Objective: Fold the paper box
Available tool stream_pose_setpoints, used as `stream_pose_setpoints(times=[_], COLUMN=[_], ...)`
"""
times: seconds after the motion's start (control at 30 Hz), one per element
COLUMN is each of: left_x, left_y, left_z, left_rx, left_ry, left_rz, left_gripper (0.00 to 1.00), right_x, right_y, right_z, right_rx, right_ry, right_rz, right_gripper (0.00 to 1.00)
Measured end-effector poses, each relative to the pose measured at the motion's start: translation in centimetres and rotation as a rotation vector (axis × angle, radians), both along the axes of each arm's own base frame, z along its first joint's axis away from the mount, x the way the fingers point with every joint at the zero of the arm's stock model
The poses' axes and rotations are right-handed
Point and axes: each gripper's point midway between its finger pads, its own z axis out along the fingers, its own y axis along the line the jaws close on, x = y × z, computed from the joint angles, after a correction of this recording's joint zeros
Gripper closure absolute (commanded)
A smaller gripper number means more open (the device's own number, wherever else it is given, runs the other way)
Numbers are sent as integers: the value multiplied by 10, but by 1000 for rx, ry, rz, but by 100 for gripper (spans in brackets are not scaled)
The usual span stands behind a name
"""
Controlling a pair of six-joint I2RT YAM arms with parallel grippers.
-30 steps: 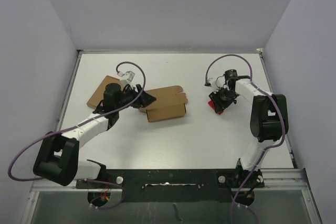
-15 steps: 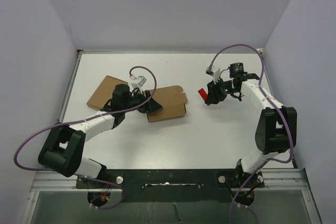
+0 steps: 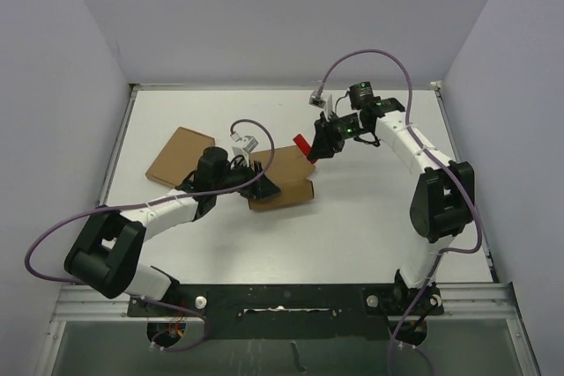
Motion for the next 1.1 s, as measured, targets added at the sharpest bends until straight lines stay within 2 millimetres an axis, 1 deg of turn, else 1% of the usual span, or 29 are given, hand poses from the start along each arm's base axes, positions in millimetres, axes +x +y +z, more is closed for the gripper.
stream_pose_setpoints(times=[0.03,0.13,0.23,0.3,0.4,0.43,0.47,0.5,0.6,0.67,0.77,0.9,1.0,1.07,1.1], left_x=[-1,-9,-15,-23,-37,-43,-46,-47,-50,-49,-47,-49,-53,-55,-55], left_y=[-1,-6,-10,-10,-5,-2,-1,0,2,0,-2,0,3,6,8], left_z=[0,-2,-3,-11,-30,-38,-42,-44,-49,-46,-42,-36,-25,-13,-3], left_rx=[0,-13,-28,-23,-2,9,13,15,18,7,-9,-27,-53,-75,-90], left_ry=[0,-5,-7,13,67,91,104,111,126,119,106,93,72,41,15], left_rz=[-3,-21,-32,-36,-35,-32,-29,-26,-18,-14,-11,-6,2,11,19], left_gripper=[56,56,56,56,56,56,56,55,55,54,53,52,52,52,52], right_x=[0,-5,-16,-25,-37,-43,-44,-45,-53,-60,-69,-77,-80,-83,-85], right_y=[3,22,37,44,54,57,57,58,53,48,47,50,53,54,54], right_z=[0,-7,-23,-32,-41,-43,-44,-45,-60,-73,-85,-93,-100,-105,-108], right_rx=[3,-3,-31,-50,-75,-83,-85,-87,-117,-150,-192,-235,-276,-303,-318], right_ry=[9,63,115,146,170,179,181,182,209,234,248,231,202,188,182], right_rz=[7,50,89,113,145,157,159,160,159,156,163,182,198,207,212], right_gripper=[95,95,95,95,95,95,95,95,95,95,95,95,95,95,95])
